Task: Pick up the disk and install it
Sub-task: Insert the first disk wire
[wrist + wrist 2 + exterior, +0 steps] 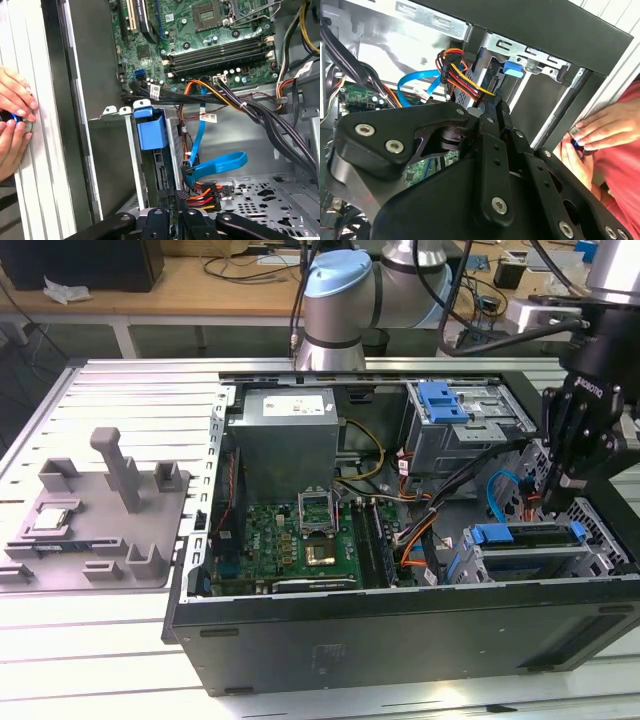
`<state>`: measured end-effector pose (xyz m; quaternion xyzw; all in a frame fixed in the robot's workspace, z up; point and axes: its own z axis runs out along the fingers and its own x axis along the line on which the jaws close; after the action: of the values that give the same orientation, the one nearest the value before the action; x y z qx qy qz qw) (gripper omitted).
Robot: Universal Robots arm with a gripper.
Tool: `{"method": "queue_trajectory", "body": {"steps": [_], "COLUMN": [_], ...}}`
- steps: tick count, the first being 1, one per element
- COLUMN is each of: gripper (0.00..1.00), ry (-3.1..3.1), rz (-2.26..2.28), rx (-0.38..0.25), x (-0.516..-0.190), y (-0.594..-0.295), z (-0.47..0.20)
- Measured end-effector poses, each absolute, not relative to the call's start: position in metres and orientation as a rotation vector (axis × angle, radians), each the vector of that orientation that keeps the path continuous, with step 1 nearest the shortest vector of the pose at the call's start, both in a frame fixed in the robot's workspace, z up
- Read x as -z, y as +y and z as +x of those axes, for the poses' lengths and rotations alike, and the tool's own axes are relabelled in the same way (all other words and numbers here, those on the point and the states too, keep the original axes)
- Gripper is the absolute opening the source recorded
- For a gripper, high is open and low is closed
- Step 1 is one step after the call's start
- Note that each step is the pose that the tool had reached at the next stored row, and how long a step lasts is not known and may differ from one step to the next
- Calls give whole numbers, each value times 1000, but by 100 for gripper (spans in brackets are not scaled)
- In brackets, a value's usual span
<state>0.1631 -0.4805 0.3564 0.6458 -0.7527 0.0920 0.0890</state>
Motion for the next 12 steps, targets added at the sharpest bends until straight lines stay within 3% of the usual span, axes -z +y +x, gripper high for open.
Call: {"method": "queue_trajectory", "body": {"steps": [4,12], "gripper": [16,16], "ry": [-2269,-2289], "rz": [1978,2013], "rx": [-203,-155], "x": [-356,-358], "y": [-487,-497], "z": [163,162]}}
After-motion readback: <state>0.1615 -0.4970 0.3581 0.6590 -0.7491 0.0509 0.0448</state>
